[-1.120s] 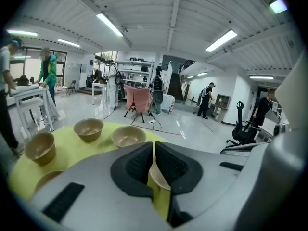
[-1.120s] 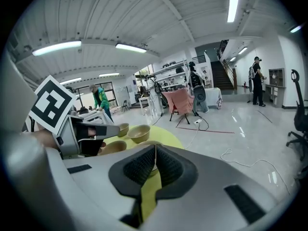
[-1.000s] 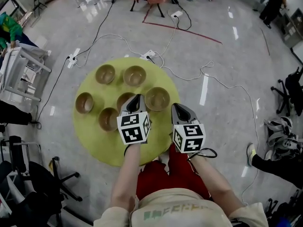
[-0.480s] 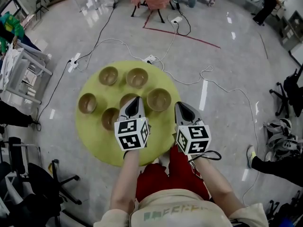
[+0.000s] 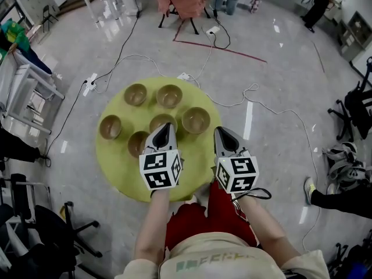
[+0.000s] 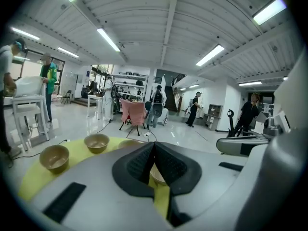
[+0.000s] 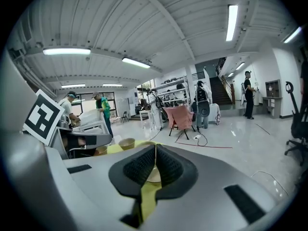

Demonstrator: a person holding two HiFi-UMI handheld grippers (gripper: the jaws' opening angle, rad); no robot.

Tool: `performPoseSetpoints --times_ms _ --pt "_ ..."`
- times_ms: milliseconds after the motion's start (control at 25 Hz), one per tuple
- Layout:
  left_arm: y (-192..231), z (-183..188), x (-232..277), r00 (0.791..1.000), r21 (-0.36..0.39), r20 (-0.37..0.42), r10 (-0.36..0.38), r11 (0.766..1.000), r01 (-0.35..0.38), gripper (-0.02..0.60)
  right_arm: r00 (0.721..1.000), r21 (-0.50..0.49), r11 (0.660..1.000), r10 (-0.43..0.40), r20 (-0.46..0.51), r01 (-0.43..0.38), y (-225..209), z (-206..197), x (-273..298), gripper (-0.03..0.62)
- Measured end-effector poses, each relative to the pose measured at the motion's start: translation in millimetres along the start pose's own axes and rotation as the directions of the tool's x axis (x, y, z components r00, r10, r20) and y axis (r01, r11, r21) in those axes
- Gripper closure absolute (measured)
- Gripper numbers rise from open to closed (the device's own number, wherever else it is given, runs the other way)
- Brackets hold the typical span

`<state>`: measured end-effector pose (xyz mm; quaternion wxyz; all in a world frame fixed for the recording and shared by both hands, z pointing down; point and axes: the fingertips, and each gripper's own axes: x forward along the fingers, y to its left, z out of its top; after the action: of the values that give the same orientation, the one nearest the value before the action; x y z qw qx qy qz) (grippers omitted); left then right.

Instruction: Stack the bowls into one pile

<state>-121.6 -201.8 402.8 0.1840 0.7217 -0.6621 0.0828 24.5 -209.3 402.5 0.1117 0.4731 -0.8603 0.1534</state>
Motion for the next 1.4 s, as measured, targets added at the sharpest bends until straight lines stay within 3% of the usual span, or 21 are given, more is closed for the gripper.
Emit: performPoseSetpoints --times_ms 840,1400 --pt "-25 -8 -92 0.992 0.088 0.049 -0.118 0.99 0.114 0.558 0.992 -0.01 0.998 -0.063 0.106 0.064 45 -1 -86 0.559" --pt "-33 -11 -106 0.992 0.09 0.061 -0.11 0.99 0.104 0.558 0.994 -0.017 0.999 -0.035 0.104 0.037 45 -10 -98 0.559"
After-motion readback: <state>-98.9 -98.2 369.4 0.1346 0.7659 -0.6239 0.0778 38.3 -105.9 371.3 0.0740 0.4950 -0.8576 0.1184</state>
